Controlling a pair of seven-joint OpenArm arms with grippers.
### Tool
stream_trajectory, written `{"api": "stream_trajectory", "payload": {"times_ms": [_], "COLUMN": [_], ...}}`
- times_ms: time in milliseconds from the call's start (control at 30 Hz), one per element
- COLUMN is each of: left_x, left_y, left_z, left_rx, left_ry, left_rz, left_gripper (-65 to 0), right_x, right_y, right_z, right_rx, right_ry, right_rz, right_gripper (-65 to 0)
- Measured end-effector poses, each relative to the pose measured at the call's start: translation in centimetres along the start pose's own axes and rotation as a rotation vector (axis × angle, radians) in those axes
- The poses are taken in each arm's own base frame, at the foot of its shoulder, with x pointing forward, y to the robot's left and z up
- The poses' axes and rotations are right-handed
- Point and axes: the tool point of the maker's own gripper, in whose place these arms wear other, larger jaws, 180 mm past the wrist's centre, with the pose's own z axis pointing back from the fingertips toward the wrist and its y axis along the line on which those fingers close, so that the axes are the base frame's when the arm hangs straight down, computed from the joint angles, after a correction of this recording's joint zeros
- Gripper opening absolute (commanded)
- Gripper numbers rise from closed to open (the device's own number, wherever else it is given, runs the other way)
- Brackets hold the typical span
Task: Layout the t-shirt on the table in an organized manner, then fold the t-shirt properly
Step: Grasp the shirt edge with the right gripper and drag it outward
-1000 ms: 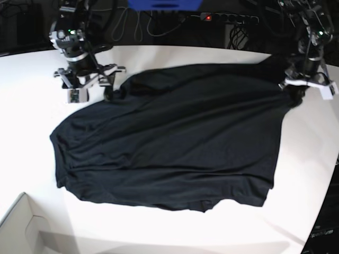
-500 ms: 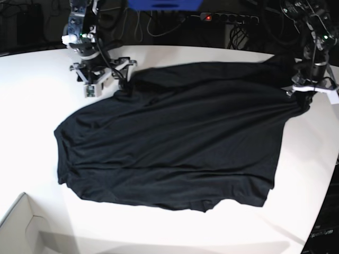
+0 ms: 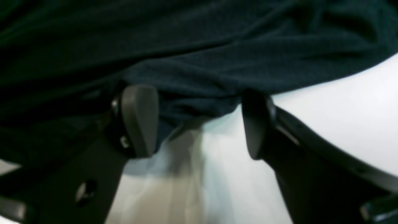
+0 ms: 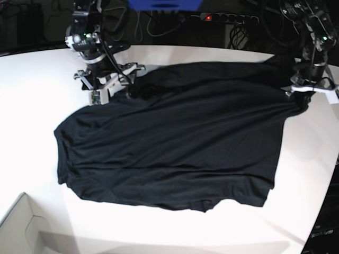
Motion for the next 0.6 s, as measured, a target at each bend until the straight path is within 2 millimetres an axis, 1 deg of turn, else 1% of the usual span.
{"api": "stream_trajectory", "payload": {"times_ms": [67, 133, 233, 333, 500, 567, 600], "left_x": [-0.5, -0.6, -0.6, -0.6, -0.6, -0.6, -0.6], "left_y": [0.4, 0.4, 0.4, 0.4, 0.5, 0.4, 0.4], "left_z": [-0.1, -0.1, -0.1, -0.1, -0.1, -0.1, -0.1], "left_rx": [0.007, 0.008, 0.009, 0.008, 0.009, 0.008, 0.009], "left_ry": [0.015, 0.016, 0.017, 0.016, 0.017, 0.016, 0.017], "left_rz": [0.006, 0.008, 0.008, 0.008, 0.008, 0.008, 0.008], "left_gripper": [-64.9, -64.9, -64.9, -64.9, -64.9, -64.9, -64.9], "right_x": [-0.4, -0.9, -0.9, -0.8, -0.1, -0.1, -0.1], "right_y": [1.0, 2.6, 4.0, 4.1, 4.0, 4.0, 4.0], "right_z": [0.1, 0.1, -0.1, -0.4, -1.2, -1.3, -1.3], "right_rx": [0.025, 0.064, 0.100, 0.105, 0.106, 0.107, 0.106], "right_ry": [0.010, 0.026, 0.024, 0.022, 0.008, 0.011, 0.011], "right_rz": [0.005, 0.017, 0.024, 0.022, 0.026, 0.026, 0.026], "right_gripper": [-21.8, -21.8, -21.9, -21.9, -22.3, -25.1, -29.1]}}
